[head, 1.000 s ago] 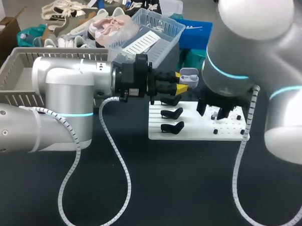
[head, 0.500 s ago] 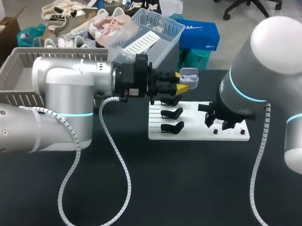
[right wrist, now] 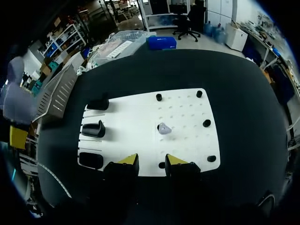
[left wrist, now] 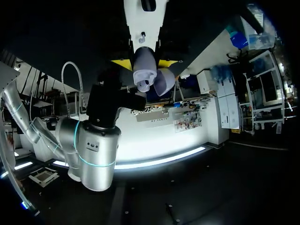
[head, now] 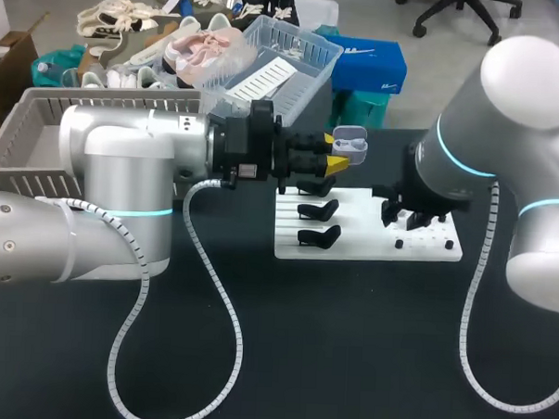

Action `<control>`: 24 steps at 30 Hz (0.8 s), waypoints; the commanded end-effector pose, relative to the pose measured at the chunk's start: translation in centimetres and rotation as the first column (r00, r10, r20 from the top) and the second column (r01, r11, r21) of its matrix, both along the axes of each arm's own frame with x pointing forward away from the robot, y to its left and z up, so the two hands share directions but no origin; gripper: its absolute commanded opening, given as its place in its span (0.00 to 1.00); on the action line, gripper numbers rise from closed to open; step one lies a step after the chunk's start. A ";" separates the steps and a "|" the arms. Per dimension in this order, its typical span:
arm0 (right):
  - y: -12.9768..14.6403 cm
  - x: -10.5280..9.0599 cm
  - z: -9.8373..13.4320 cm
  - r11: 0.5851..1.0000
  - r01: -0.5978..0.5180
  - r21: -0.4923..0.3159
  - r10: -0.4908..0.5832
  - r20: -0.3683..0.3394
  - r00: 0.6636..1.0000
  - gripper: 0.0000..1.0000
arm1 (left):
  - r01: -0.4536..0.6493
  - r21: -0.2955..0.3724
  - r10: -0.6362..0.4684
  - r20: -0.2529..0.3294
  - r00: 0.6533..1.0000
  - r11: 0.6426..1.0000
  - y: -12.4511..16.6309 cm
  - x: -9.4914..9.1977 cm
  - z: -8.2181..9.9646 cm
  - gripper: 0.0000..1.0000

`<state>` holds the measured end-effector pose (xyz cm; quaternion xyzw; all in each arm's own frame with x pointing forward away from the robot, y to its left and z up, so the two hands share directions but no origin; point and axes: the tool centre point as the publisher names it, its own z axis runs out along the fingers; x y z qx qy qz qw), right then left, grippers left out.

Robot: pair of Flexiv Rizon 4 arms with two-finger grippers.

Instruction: Pick up each earbud case from the left stands, insert the matching earbuds, close the lid, and place the case in the box.

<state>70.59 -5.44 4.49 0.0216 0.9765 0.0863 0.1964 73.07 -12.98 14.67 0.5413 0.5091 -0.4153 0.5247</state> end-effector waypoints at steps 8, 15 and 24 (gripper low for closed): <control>-1.3 1.3 -1.0 1.000 -0.021 0.010 0.021 0.003 1.000 0.35 | 0.000 -0.002 0.000 0.001 1.000 1.000 0.0 0.1 -0.1 0.00; -1.5 1.7 -1.4 0.999 -0.045 0.013 0.045 -0.003 0.999 0.36 | 0.000 -0.002 0.000 0.001 1.000 1.000 0.0 0.1 -0.1 0.00; -1.7 2.2 -1.7 0.998 -0.057 0.041 0.057 -0.001 0.998 0.35 | 0.000 -0.002 0.000 0.001 1.000 1.000 0.0 0.1 -0.1 0.00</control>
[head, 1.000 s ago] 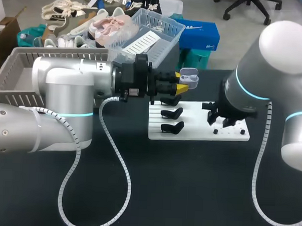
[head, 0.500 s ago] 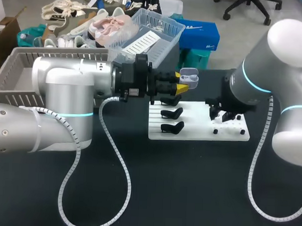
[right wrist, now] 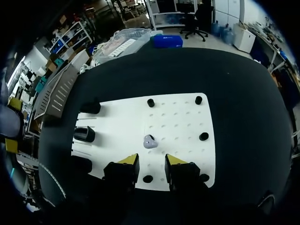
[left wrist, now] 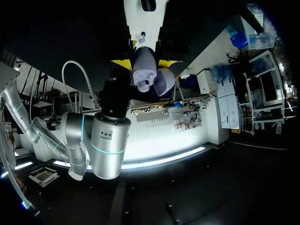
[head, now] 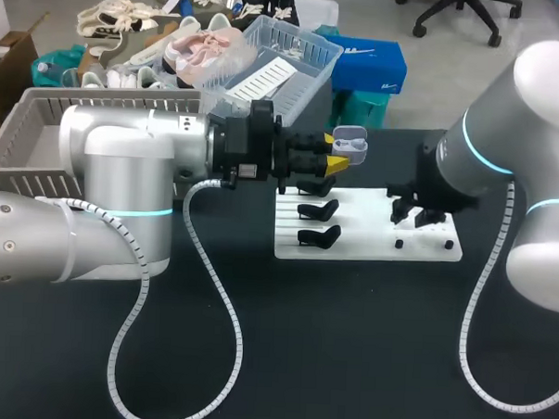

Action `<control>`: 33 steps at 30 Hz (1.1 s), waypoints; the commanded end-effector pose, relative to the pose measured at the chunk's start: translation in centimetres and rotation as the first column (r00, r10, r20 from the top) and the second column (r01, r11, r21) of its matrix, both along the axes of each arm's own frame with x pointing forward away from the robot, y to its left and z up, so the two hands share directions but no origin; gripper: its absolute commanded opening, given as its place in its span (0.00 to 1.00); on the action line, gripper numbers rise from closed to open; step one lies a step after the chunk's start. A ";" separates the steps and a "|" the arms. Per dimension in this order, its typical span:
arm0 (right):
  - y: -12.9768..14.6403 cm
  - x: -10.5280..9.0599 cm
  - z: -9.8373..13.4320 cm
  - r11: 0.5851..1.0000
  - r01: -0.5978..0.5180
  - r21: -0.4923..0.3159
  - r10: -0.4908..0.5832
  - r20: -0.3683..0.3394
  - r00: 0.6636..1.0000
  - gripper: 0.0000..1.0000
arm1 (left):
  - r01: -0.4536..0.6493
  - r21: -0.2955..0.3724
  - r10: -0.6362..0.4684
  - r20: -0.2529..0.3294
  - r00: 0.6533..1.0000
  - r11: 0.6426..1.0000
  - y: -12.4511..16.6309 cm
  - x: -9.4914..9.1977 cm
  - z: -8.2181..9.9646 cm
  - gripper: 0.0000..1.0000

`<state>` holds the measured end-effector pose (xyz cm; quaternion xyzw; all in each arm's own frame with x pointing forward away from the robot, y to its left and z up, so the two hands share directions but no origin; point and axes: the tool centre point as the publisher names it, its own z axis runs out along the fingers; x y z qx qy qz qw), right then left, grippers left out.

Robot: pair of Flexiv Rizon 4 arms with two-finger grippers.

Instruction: Pick up each earbud case from the left stands, insert the matching earbuds, close the lid, and place the case in the box.

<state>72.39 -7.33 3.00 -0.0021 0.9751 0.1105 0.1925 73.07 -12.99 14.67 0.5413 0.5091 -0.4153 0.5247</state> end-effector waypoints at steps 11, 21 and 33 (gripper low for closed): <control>0.5 1.3 -0.6 1.000 -0.011 0.013 0.011 -0.007 1.000 0.36 | 0.000 -0.002 0.000 0.001 1.000 1.000 0.0 0.1 -0.1 0.00; 0.3 1.7 -1.0 1.000 -0.006 0.027 0.006 -0.011 1.000 0.35 | 0.000 -0.002 0.000 0.001 1.000 1.000 0.0 0.1 -0.1 0.00; 0.5 2.2 -1.5 1.000 -0.004 0.031 0.004 -0.022 1.000 0.35 | 0.000 -0.002 0.000 0.001 1.000 1.000 0.0 0.1 -0.1 0.00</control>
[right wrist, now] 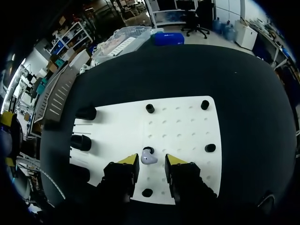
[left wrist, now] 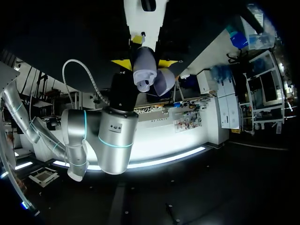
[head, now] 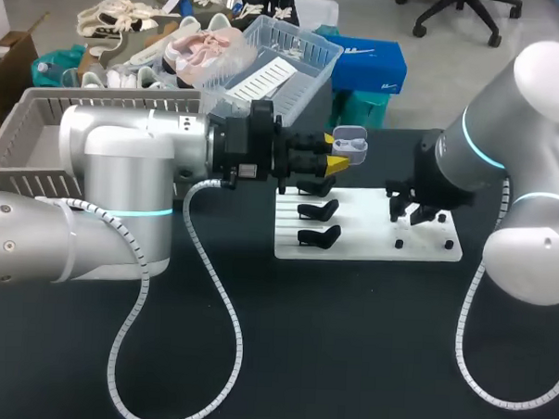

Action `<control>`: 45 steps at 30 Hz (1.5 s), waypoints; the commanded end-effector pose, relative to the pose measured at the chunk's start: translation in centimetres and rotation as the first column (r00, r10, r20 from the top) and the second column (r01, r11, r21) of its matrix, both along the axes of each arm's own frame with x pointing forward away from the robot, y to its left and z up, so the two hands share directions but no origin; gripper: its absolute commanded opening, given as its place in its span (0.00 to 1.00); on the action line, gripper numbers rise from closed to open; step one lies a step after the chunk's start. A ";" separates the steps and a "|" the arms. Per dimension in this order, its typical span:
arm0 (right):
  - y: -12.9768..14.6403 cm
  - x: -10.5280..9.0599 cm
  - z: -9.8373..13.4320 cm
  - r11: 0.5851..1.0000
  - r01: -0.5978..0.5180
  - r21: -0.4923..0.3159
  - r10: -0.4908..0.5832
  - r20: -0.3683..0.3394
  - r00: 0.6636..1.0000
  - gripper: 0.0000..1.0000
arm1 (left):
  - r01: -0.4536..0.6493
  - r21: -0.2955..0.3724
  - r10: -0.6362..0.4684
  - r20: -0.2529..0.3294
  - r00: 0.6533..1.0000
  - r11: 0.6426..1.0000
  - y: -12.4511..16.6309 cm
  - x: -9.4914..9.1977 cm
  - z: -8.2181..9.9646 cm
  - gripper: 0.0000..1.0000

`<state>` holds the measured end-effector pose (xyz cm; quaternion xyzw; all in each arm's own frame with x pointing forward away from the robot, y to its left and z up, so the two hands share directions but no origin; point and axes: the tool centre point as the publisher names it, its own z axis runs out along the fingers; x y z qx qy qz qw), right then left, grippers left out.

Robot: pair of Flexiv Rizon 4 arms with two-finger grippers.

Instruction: Pick up each earbud case from the left stands, insert the matching earbuds, close the lid, and place the case in the box.

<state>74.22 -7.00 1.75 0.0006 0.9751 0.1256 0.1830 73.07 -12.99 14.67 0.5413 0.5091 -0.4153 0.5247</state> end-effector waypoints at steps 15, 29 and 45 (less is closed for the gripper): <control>0.3 0.7 -0.3 1.000 0.001 0.007 -0.001 -0.002 1.000 0.18 | 0.000 -0.002 0.000 0.001 1.000 1.000 0.0 0.1 -0.1 0.00; 0.3 -0.1 0.7 1.000 0.019 0.011 -0.019 0.005 1.000 0.00 | 0.000 -0.002 0.000 0.001 1.000 1.000 0.0 0.1 -0.1 0.00; 0.5 -5.4 4.8 0.999 0.039 0.018 -0.040 0.067 0.997 0.00 | 0.000 -0.002 0.000 0.001 1.000 1.000 0.0 0.1 -0.1 0.00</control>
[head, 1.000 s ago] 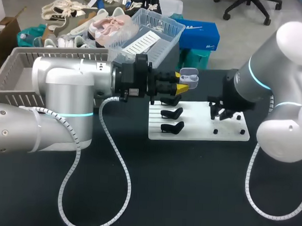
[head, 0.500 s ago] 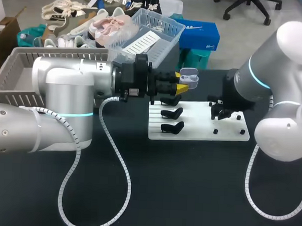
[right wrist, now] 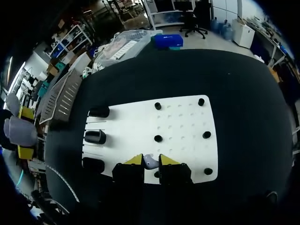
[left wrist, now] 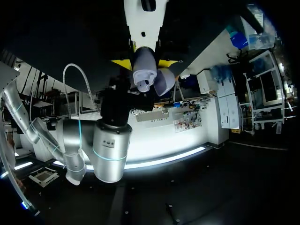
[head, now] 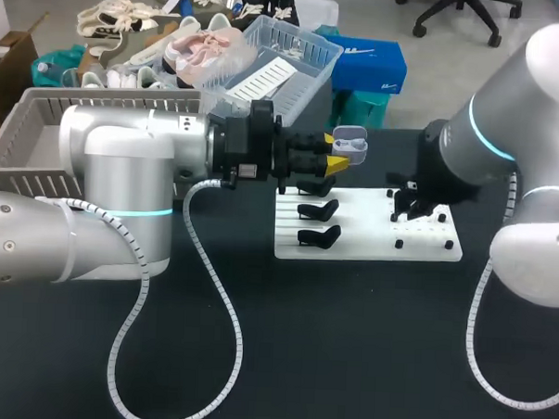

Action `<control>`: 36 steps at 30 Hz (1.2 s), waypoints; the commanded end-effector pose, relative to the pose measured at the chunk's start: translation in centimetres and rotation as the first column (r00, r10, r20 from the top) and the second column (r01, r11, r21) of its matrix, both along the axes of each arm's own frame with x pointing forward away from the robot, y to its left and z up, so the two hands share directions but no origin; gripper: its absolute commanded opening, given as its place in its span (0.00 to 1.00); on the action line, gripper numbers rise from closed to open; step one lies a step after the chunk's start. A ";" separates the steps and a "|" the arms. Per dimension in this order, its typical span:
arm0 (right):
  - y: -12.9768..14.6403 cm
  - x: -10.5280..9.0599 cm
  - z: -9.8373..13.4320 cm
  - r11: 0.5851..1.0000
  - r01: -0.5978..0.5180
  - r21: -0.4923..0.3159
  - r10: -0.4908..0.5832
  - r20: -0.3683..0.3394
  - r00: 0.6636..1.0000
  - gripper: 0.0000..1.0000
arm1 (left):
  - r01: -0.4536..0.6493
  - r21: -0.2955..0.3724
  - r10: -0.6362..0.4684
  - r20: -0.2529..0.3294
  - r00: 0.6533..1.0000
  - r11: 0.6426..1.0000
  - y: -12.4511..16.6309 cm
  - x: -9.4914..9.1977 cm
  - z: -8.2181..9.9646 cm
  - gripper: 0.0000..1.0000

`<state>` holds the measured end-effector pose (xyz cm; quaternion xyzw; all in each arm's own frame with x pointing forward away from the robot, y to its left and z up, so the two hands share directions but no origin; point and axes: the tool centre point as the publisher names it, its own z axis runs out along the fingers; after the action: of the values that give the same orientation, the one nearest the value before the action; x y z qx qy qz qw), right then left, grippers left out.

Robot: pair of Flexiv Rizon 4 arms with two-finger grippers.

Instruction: Pick up each earbud case from the left stands, insert the matching earbuds, close the lid, and place the case in the box.

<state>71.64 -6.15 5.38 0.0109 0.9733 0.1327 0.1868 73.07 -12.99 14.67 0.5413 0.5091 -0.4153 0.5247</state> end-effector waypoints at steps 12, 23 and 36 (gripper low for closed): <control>2.6 -7.4 4.2 0.995 -0.032 -0.098 0.040 0.080 0.996 0.00 | 0.000 -0.002 0.000 0.001 1.000 1.000 0.0 0.1 -0.1 0.00; 7.0 -8.8 9.2 0.982 -0.141 -0.122 0.156 0.117 0.981 0.00 | 0.000 -0.002 0.000 0.001 1.000 1.000 0.0 0.1 -0.1 0.00; 12.0 -6.9 13.4 0.953 -0.280 -0.113 0.286 0.039 0.957 0.00 | 0.000 -0.002 0.000 0.001 1.000 1.000 0.0 0.1 -0.1 0.00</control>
<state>63.38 4.87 18.41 -0.1331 0.9541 0.1132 0.2434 73.07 -12.99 14.67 0.5413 0.5092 -0.4153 0.5246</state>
